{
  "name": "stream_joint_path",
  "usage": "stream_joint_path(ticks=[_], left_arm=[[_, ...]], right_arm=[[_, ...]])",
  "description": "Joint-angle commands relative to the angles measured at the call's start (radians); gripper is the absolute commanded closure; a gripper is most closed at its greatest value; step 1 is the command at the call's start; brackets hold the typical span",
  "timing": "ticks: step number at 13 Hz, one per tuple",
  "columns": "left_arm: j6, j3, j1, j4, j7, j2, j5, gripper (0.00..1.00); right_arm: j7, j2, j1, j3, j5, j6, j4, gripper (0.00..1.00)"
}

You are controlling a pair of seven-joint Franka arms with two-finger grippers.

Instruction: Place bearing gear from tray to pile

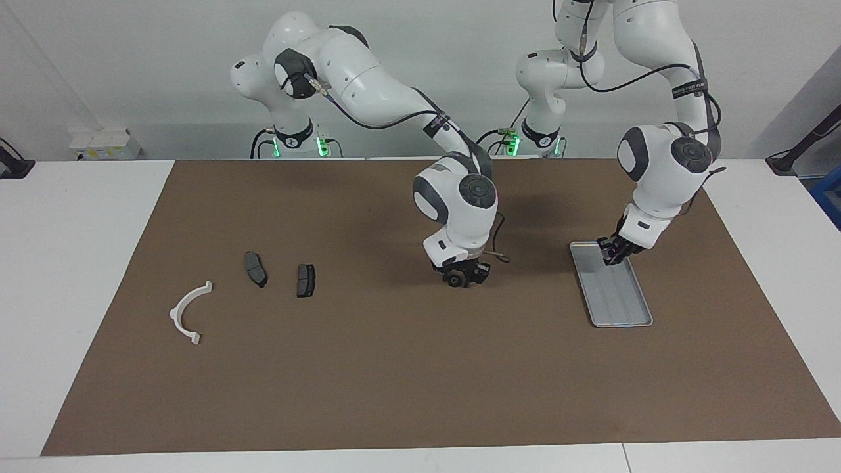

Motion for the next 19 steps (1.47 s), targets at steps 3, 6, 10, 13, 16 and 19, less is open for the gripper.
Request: stream_joint_path(ticks=[3, 6, 10, 13, 16, 19], left_arm=[[-0.026, 0.004, -0.022, 0.011, -0.040, -0.004, 0.002, 0.92], [-0.026, 0.004, -0.043, 0.025, -0.078, -0.001, 0.002, 0.92], [-0.040, 0.004, -0.112, 0.066, -0.147, 0.008, 0.002, 0.91], [-0.041, 0.004, -0.268, 0.180, -0.404, 0.073, -0.002, 0.91], [-0.070, 0.009, -0.435, 0.379, -0.618, 0.257, -0.016, 0.91], [-0.031, 0.009, -0.541, 0.429, -0.724, 0.345, -0.005, 0.91]], right_arm=[[-0.001, 0.005, -0.023, 0.010, 0.010, -0.006, -0.019, 1.00], [-0.013, -0.035, -0.058, 0.010, 0.005, -0.108, -0.002, 1.00], [-0.284, -0.202, -0.188, 0.014, 0.024, -0.327, 0.031, 1.00], [-0.664, -0.311, -0.343, 0.014, 0.044, -0.465, 0.033, 1.00], [-1.063, -0.337, -0.506, 0.005, 0.033, -0.466, 0.030, 1.00], [-1.261, -0.331, -0.617, 0.005, 0.031, -0.345, -0.048, 1.00]])
